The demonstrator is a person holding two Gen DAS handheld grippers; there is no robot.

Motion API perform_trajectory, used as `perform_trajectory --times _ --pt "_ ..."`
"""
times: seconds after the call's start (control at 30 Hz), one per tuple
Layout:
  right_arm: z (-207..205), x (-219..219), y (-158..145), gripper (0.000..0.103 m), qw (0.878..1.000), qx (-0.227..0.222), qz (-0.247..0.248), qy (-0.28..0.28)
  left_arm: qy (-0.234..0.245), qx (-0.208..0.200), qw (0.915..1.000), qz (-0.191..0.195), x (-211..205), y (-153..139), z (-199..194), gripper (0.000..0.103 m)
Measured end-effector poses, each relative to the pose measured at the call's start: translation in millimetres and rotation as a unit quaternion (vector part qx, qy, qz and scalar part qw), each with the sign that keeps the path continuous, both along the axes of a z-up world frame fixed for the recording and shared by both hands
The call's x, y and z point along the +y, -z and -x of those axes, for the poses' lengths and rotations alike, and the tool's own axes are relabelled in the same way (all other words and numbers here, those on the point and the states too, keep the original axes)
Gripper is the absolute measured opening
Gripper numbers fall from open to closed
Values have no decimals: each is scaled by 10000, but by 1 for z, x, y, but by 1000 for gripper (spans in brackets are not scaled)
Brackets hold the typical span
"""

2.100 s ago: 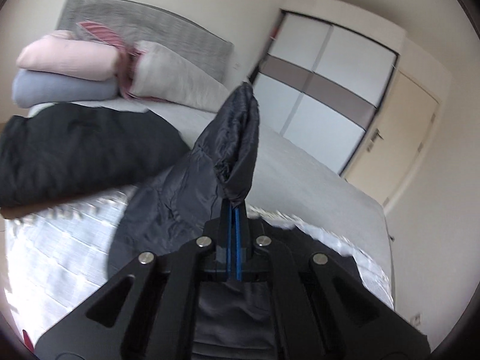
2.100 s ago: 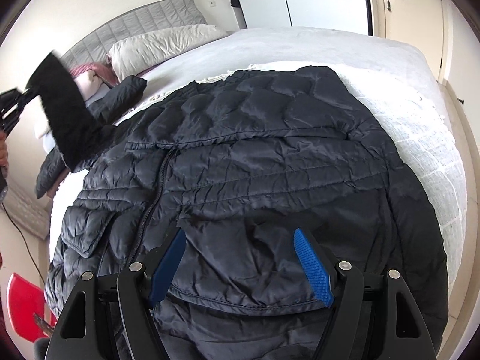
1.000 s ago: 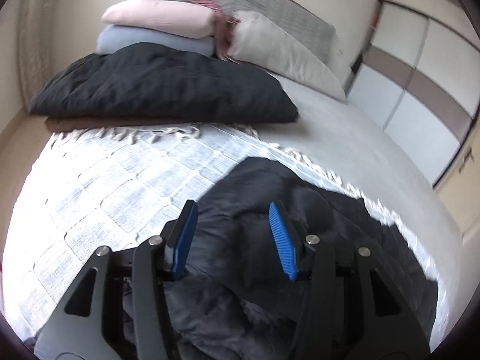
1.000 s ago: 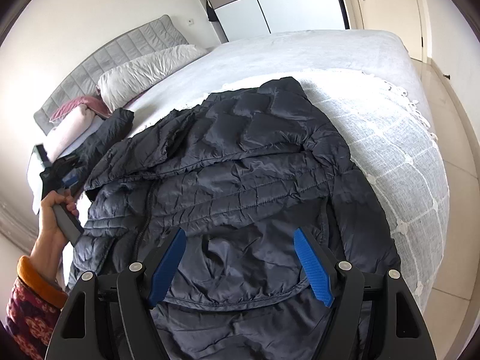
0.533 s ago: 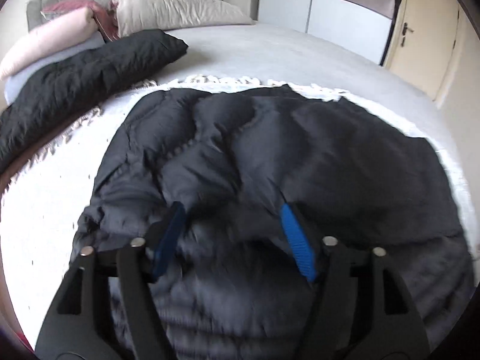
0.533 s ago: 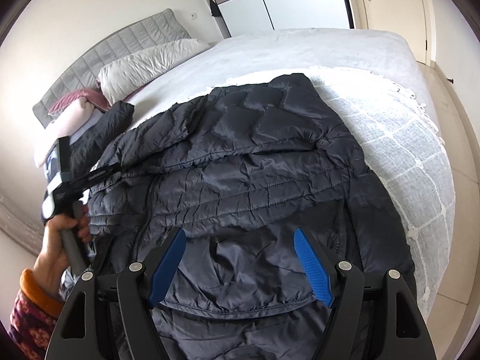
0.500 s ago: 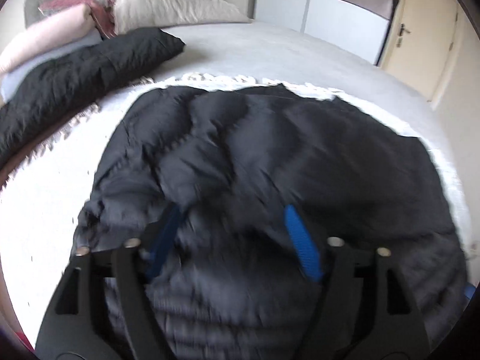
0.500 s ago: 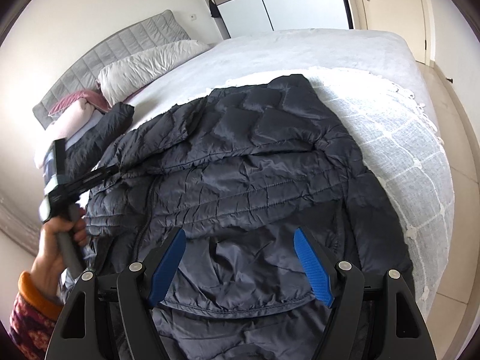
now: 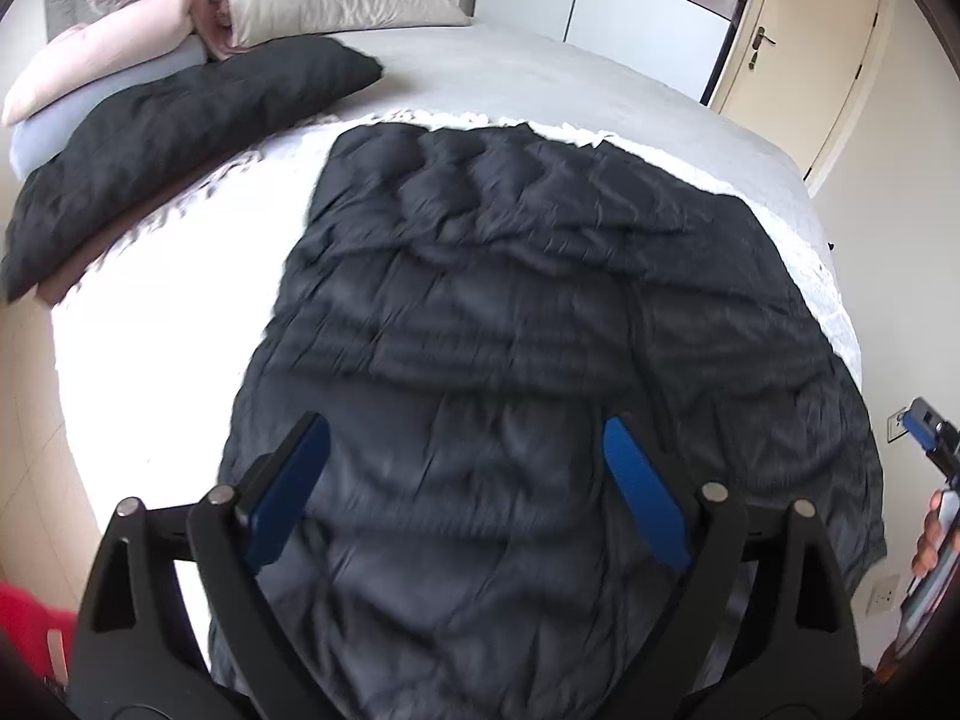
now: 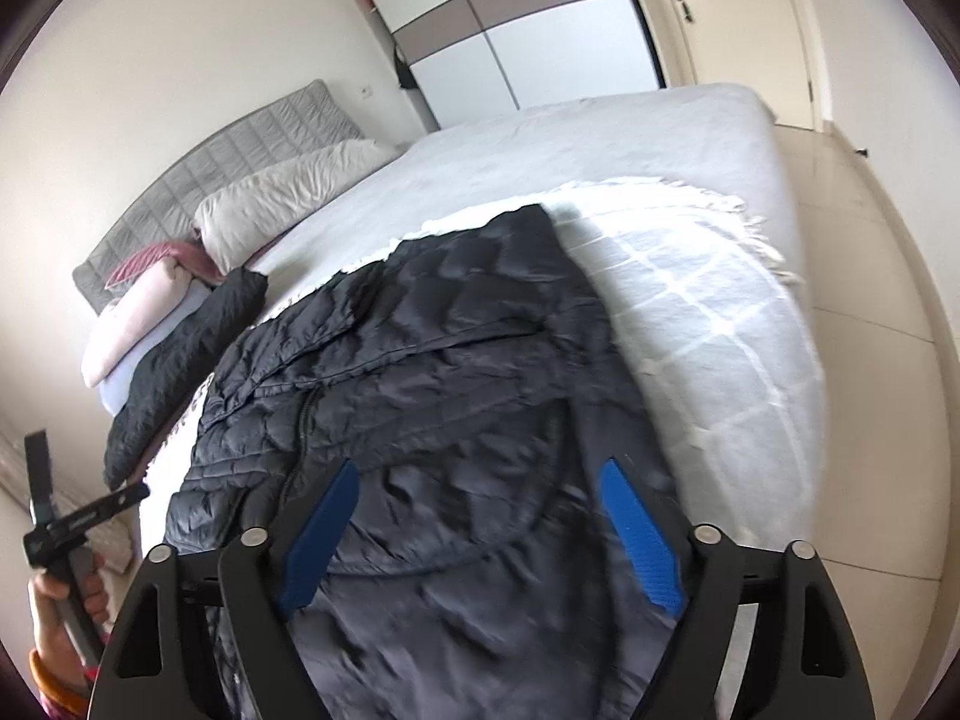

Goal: Fold large clothes

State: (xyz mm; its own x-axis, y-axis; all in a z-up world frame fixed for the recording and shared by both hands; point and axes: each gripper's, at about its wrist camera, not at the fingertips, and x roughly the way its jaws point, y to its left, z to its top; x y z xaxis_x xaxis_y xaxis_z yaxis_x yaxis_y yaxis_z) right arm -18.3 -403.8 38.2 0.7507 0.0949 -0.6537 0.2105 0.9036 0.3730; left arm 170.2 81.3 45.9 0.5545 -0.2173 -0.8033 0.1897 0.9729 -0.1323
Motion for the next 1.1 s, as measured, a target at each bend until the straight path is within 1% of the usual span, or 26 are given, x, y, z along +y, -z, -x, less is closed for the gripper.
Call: perform_trajectory --times 0.1,0.2,0.27,0.3,0.37,0.43,0.47,0.57,0.63,0.8,0.87,0.97,1.03,1.07,1.1 --pt "23 -11 4 90 9999 16 -94 -111 2 85 10000 -28 18 10 19 95" --pt "44 -23 14 90 9998 83 -133 -150 -99 160 9997 157 43 29 33 95" --pt "58 -34 24 90 9994 129 -285 -133 -385 135 9990 170 62 40 40 95" --pt "63 -38 28 90 9992 134 -361 -125 -529 189 9984 86 72 46 41 95" --pt "73 -49 40 90 9978 211 -618 -122 -513 252 9983 107 87 51 41 95" --pt "78 -57 51 90 9964 272 -794 -74 -477 236 9980 344 104 54 42 95" --pt "80 -59 55 90 9958 287 -869 -36 -451 245 9973 526 112 56 43 95" --pt "81 -62 70 90 9925 379 -1164 -10 -355 521 9920 1096 134 67 45 95" --pt "78 -60 81 90 9891 473 -1392 -79 -318 745 9861 1449 146 78 45 95" --pt "73 -45 100 90 9852 708 -1533 -292 -254 1218 9685 2157 164 98 47 95" --pt "72 -39 105 90 9848 808 -1502 -337 -181 1364 9638 2284 165 103 48 94" --pt "73 -32 105 90 9868 837 -1344 -329 -30 1475 9606 2358 159 106 52 90" --pt "73 -30 106 90 9870 837 -1332 -326 36 1489 9617 2302 153 105 52 89" --pt "73 -28 106 90 9868 839 -1346 -330 38 1472 9641 2210 149 105 53 88" --pt "73 -27 106 90 9864 851 -1363 -346 54 1495 9650 2154 145 106 53 83"
